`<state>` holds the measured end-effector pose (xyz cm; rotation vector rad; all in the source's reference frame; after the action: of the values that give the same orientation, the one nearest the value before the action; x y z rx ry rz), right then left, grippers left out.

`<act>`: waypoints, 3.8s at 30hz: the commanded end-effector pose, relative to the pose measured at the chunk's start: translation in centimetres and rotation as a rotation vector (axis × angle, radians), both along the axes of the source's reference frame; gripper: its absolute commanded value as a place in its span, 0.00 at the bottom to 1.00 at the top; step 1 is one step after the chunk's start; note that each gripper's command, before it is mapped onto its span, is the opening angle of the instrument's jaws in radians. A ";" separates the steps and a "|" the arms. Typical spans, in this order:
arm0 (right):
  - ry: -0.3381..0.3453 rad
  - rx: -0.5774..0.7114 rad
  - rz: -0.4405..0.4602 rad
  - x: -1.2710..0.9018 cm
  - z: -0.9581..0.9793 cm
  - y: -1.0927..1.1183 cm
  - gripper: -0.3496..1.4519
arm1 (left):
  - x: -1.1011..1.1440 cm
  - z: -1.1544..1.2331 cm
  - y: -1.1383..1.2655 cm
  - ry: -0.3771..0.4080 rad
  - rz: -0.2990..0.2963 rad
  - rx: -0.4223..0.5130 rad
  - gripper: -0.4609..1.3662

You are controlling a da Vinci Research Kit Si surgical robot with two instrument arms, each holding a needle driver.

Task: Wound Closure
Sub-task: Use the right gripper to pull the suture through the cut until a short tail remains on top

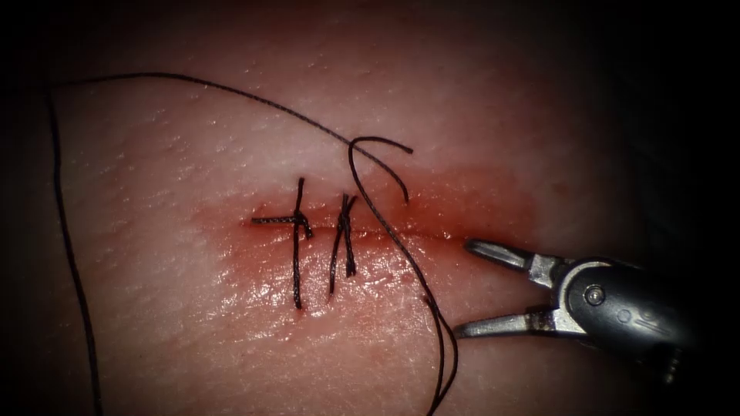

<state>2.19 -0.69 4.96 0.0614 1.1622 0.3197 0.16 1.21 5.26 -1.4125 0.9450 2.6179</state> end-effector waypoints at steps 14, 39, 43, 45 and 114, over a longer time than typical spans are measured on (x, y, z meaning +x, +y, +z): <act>0.004 -0.066 -0.046 0.08 0.11 -0.24 0.77 | -0.04 -0.02 -0.04 -0.002 0.004 0.000 0.06; 0.013 -0.078 -0.066 0.27 0.07 -0.38 0.00 | -0.07 -0.08 -0.08 -0.004 0.006 0.000 0.06; 0.016 -0.076 -0.069 0.27 0.00 -0.40 0.00 | -0.08 -0.07 -0.08 -0.003 0.005 0.000 0.06; 0.018 -0.076 -0.071 0.26 -0.02 -0.42 0.00 | -0.08 -0.07 -0.08 -0.003 0.005 0.000 0.06; 0.230 0.027 -0.047 1.08 -1.60 -0.88 0.82 | -0.75 0.14 -0.38 -0.052 0.059 0.012 0.06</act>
<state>3.20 -1.51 3.33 0.1378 1.3847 0.3006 -0.58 0.83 5.39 -1.5204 0.8984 2.6037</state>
